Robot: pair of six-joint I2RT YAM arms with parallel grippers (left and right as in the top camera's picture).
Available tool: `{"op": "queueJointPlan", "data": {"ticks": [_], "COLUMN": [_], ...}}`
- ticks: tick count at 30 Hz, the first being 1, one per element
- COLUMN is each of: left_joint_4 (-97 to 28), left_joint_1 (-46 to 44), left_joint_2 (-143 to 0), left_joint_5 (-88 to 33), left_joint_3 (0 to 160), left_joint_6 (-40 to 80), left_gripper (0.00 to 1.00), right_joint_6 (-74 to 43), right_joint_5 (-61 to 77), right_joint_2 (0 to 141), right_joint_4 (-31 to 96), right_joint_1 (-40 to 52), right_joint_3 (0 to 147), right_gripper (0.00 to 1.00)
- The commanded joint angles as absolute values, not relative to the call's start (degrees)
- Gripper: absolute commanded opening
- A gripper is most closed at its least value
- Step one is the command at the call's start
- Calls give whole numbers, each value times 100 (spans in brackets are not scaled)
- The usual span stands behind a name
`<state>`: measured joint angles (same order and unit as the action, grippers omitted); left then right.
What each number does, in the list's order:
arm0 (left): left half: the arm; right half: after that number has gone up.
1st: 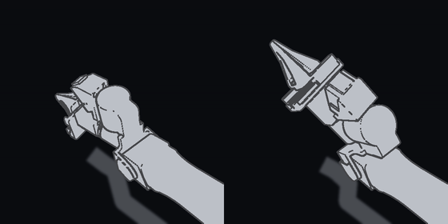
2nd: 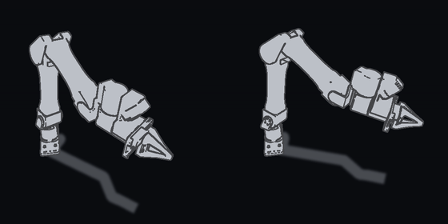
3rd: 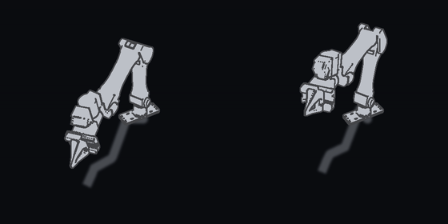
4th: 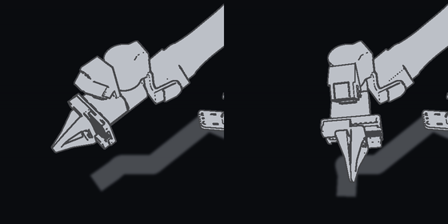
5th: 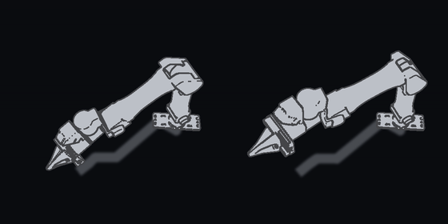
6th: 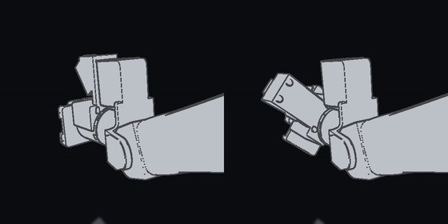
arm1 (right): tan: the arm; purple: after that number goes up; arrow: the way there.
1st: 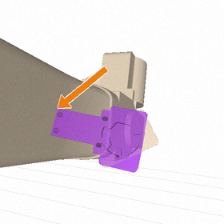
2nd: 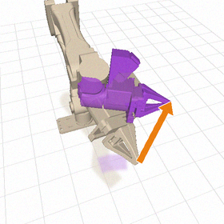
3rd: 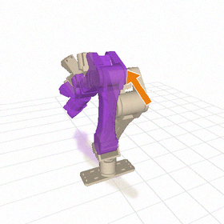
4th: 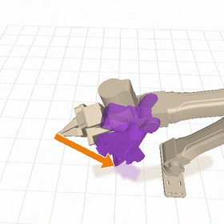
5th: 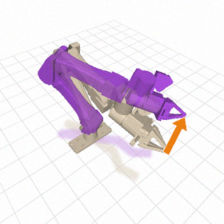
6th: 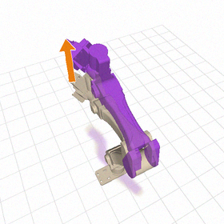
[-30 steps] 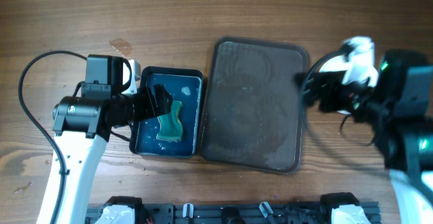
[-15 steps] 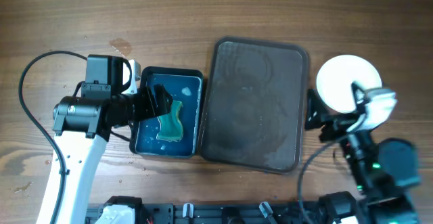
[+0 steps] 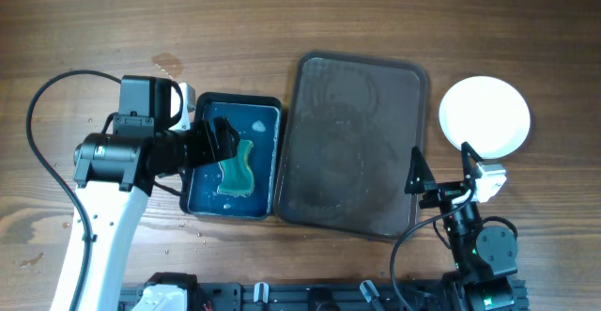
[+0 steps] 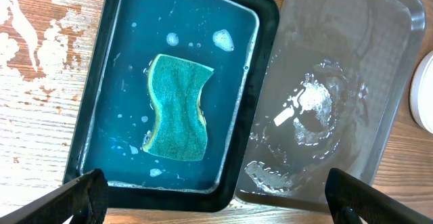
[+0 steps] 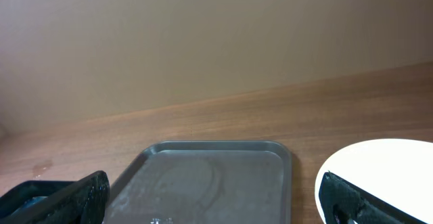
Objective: Clean dirty plates on tray and stack at the side
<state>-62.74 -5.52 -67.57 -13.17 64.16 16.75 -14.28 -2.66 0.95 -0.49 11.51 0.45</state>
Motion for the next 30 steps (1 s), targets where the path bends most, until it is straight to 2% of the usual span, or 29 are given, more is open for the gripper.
{"op": "queueJointPlan", "data": {"ticks": [1,10,13,15,17,18,25,28,30], "left_joint_4": [-6257,-6257,-6224,-5315,-3905,-3583,-1656,-1225,-1212], "left_joint_1": [-578,-578,-537,-467,-305,-204,27,27,16], "left_joint_2": [-6746,-6746,-6219,-5374,-4209,-3793,-821,-19,-19], "left_joint_5": [-1236,-1236,-1002,-965,-1535,-1564,-1559,-1562,-1559], "left_joint_3": [6479,6479,6466,6077,5118,4735,1920,1013,762], "left_joint_6": [1581,1581,1492,1492,904,897,899,943,943], "left_gripper": [100,100,100,100,100,100,100,100,100], "right_joint_6": [-1520,-1518,-1518,-1518,-1518,-1520,-1520,-1518,-1520], "right_joint_5": [-346,-346,-346,-344,-346,-346,-346,-346,-344], "right_joint_2": [27,27,27,27,27,27,27,27,27], "right_joint_4": [-84,-84,-84,-84,-84,-84,-84,-84,-84], "right_joint_1": [1118,1118,1118,1118,1118,1118,1118,1118,1118], "right_joint_3": [30,30,30,30,30,30,30,30,30], "right_gripper": [100,100,100,100,100,100,100,100,100]}}
